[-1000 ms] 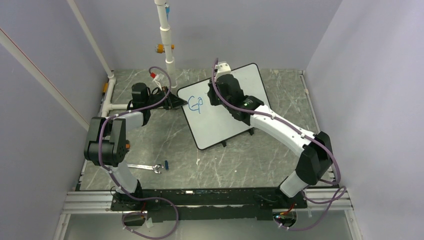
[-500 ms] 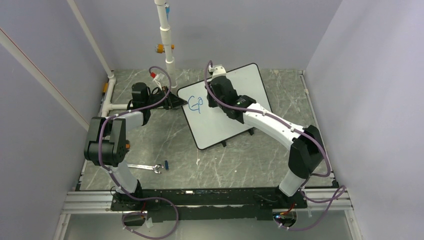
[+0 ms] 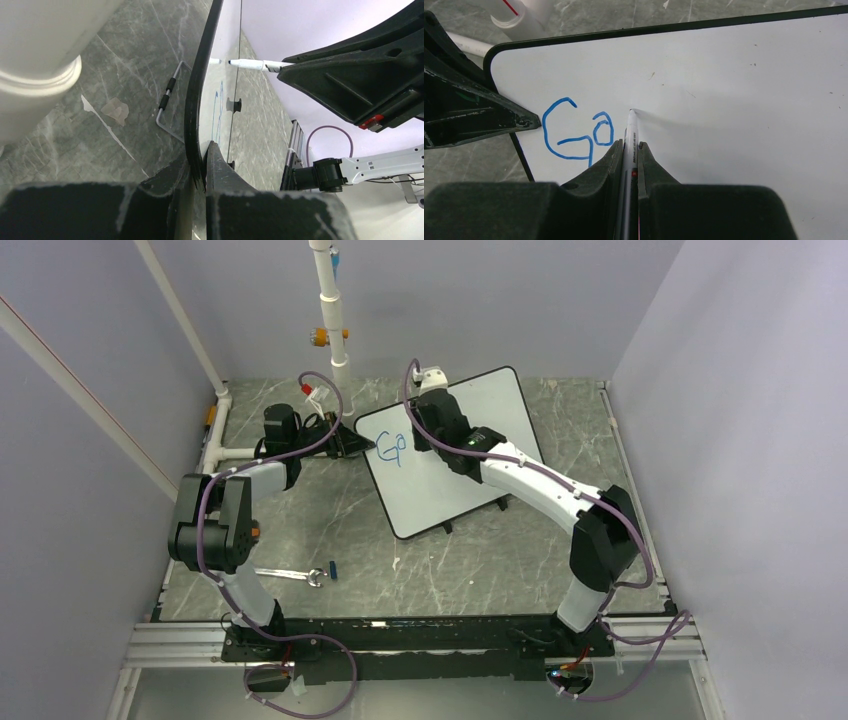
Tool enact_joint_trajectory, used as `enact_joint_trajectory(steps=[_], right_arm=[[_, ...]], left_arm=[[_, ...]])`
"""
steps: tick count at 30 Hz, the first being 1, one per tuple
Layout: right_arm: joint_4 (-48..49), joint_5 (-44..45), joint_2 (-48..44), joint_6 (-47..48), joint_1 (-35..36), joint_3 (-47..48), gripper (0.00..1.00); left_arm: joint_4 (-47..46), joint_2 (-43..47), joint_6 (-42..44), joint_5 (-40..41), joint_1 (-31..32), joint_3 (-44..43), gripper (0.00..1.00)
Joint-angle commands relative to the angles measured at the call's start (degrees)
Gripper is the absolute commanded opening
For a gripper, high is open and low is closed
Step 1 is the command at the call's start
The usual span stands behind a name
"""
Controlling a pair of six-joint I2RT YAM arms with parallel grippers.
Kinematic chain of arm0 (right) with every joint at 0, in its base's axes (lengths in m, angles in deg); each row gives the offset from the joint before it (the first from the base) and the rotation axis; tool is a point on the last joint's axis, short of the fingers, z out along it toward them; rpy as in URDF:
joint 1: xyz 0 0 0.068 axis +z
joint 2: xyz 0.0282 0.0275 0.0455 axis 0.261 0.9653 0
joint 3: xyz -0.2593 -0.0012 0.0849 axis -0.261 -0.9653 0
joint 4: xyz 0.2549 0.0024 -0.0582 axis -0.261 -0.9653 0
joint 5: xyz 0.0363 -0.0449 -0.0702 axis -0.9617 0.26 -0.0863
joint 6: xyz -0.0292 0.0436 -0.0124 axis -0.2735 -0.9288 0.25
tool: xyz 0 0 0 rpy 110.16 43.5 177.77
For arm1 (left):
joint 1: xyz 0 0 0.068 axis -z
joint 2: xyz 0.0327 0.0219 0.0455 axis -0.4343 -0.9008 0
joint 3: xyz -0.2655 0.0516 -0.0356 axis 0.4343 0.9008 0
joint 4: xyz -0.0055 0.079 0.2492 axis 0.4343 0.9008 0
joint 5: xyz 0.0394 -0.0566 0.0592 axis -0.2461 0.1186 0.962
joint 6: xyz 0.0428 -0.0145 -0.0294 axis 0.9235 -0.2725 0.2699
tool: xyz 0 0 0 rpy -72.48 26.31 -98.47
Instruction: Write a sentence on the whiteboard
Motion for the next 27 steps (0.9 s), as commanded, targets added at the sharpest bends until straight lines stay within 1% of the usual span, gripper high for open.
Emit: enact_joint_trajectory(steps=[1, 12, 27], right_arm=[[1.2, 0.9, 0.3, 1.1, -0.1, 0.9, 0.00], [1.8, -1.1, -0.4, 1.1, 0.0, -1.7, 0.00], [3.3, -2.5, -3.3, -0.1, 0.1, -8.9, 0.00]], left_arm=[[-1.0, 1.9, 6.1, 1.6, 0.3, -1.9, 0.00], [-0.9, 2.1, 6.0, 1.7, 0.3, -2.1, 0.00], [-0.7, 2.2, 6.2, 1.7, 0.3, -2.1, 0.00]])
